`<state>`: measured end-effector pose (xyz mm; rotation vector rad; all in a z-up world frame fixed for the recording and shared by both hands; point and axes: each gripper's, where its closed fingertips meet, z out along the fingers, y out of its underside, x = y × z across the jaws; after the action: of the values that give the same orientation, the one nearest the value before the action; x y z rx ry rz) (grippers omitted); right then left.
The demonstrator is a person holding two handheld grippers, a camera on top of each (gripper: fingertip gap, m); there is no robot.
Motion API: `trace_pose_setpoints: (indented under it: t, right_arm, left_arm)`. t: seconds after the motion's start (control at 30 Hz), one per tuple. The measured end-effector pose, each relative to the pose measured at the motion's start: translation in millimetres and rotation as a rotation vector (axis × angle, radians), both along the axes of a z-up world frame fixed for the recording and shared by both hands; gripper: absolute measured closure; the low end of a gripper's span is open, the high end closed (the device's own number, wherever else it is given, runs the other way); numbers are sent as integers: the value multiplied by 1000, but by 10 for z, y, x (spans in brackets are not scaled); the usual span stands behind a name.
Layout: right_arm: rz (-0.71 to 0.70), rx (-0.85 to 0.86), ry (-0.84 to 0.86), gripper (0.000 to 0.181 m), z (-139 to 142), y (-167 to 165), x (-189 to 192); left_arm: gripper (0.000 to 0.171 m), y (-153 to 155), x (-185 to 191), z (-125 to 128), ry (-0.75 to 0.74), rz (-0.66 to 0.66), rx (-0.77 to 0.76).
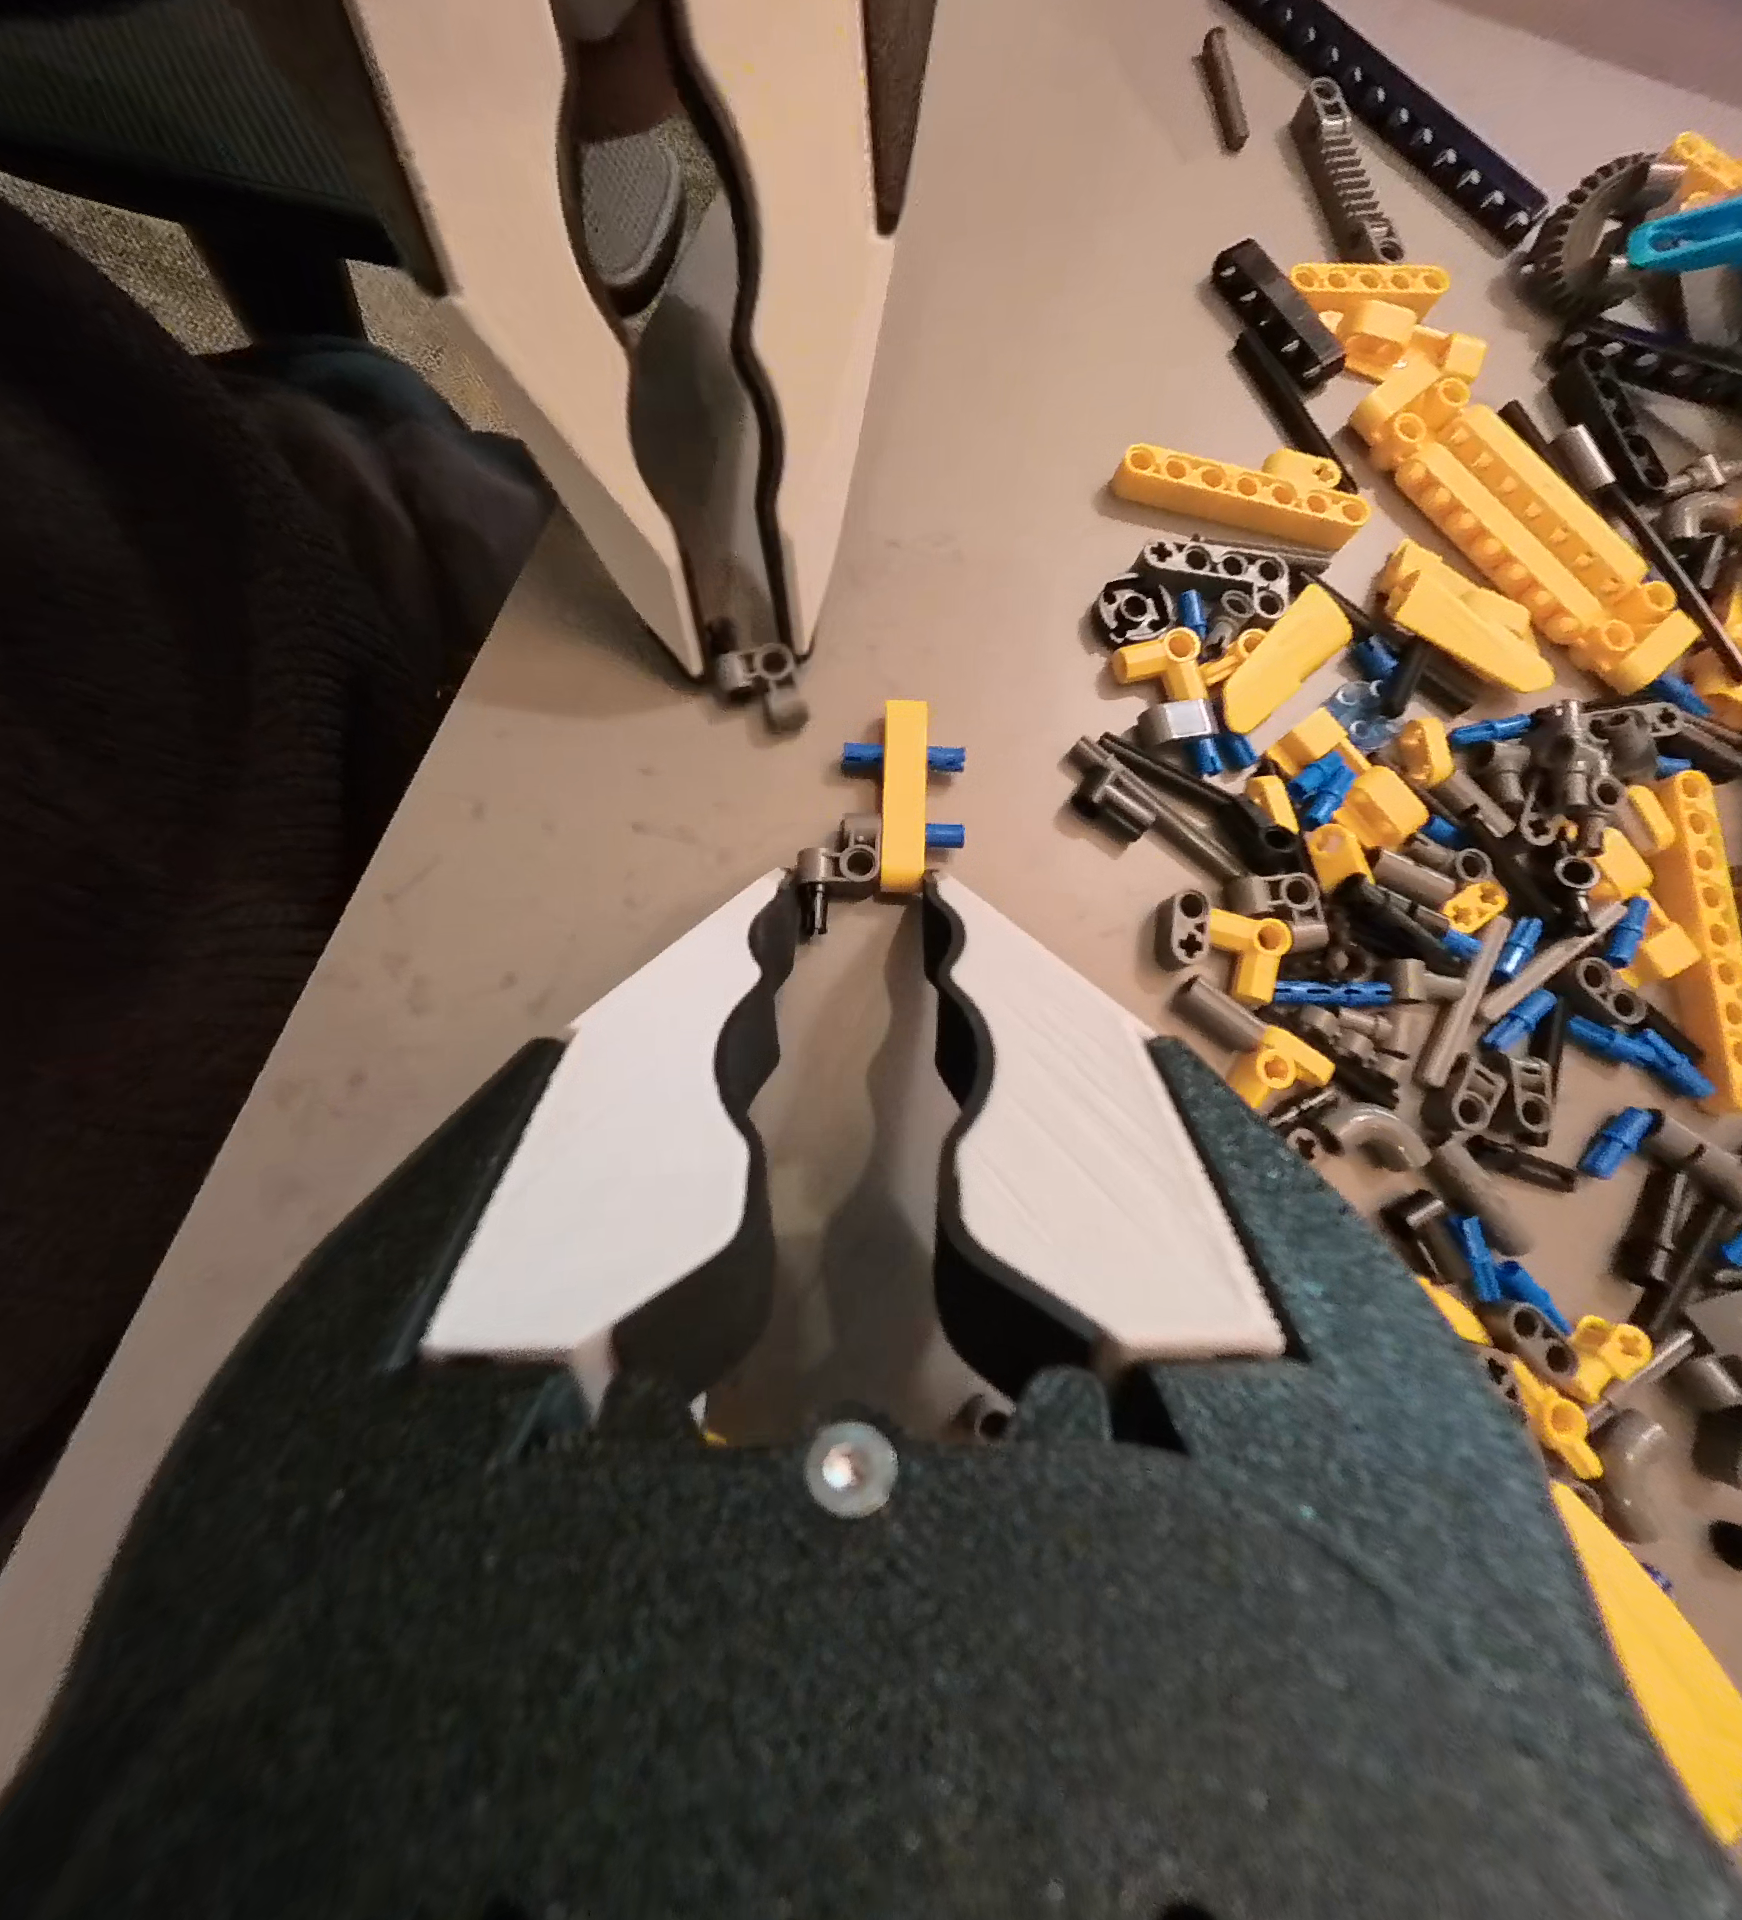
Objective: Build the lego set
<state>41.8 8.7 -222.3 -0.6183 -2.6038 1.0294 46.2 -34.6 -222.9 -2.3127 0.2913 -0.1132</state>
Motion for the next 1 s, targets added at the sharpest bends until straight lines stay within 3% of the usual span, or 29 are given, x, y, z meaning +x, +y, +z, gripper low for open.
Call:
trace_pose_setpoints:
  t: [0.53,1.0]
  right_arm:
    - [62,-1,13,157,2,-36,72]
    - [-1,35,23,157,4,65,80]
  left_arm:
    - [157,92,35,-1,10,-85,3]
    - [164,87,73,-1,14,-87,11]
